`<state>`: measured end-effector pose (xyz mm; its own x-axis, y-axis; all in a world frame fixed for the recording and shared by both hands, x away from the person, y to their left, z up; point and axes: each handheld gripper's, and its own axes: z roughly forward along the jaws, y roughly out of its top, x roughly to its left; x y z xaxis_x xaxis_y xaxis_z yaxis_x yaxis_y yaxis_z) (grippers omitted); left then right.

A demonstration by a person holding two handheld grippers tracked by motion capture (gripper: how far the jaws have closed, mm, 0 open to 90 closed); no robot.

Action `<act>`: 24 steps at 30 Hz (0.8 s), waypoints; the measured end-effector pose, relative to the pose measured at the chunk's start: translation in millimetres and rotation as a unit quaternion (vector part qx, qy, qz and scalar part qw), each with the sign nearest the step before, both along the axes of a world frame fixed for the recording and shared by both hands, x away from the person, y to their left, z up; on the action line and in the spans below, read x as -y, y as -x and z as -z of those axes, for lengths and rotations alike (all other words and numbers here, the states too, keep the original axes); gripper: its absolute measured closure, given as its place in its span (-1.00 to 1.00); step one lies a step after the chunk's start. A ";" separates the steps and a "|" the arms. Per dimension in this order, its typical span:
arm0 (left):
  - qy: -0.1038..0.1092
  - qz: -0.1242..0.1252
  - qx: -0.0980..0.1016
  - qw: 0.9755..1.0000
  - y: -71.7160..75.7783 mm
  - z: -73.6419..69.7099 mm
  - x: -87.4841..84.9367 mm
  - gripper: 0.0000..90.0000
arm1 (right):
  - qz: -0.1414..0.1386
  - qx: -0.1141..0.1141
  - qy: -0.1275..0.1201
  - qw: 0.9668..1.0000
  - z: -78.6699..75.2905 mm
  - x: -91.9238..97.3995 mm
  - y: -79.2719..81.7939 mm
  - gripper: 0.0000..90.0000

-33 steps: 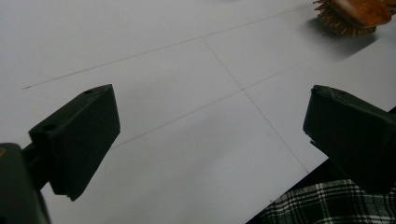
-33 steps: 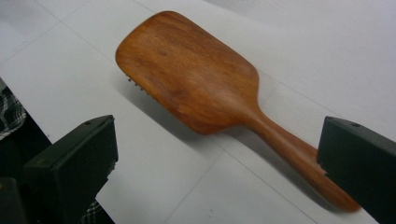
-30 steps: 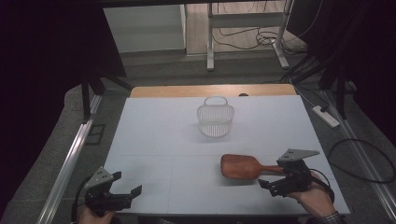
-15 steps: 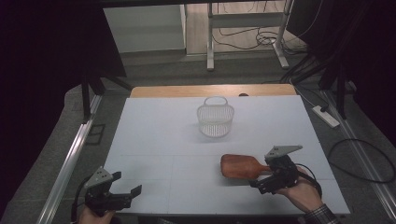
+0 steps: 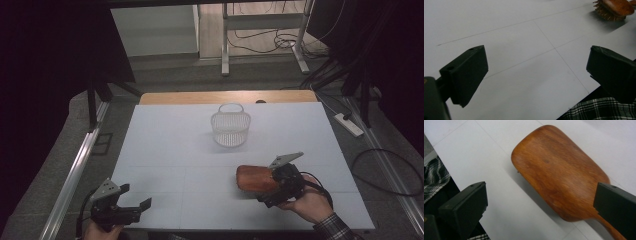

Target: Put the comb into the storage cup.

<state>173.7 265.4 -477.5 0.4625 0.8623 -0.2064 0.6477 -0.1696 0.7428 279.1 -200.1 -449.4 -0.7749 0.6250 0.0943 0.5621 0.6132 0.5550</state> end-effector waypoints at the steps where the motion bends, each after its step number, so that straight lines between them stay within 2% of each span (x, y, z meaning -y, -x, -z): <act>1: 0.000 0.000 0.000 1.000 0.0 0.0 0.0 -0.90 | 0.000 0.000 0.000 1.000 0.0 0.0 0.0 -1.00; 4: 0.000 -0.001 -0.001 1.000 -0.1 0.0 -0.1 -0.90 | -0.006 -0.001 0.002 1.000 -0.3 -5.2 -1.1 -0.85; 10: 0.001 -0.002 -0.001 1.000 -0.2 0.2 -0.3 -0.90 | -0.025 -0.005 0.006 1.000 -1.1 -10.7 -3.1 -0.42; 12: 0.001 -0.002 -0.001 1.000 -0.3 0.1 -0.3 -0.90 | -0.028 -0.003 0.007 1.000 -1.3 -11.2 -3.3 -0.37; 19: 0.001 -0.002 -0.002 1.000 -0.7 0.0 -0.2 -0.90 | -0.045 0.001 0.014 0.999 -1.6 -15.8 -4.5 0.14; 24: 0.001 -0.002 -0.002 1.000 -1.0 0.1 -0.2 -0.90 | -0.063 -0.010 0.023 0.998 0.2 -21.1 -5.5 0.48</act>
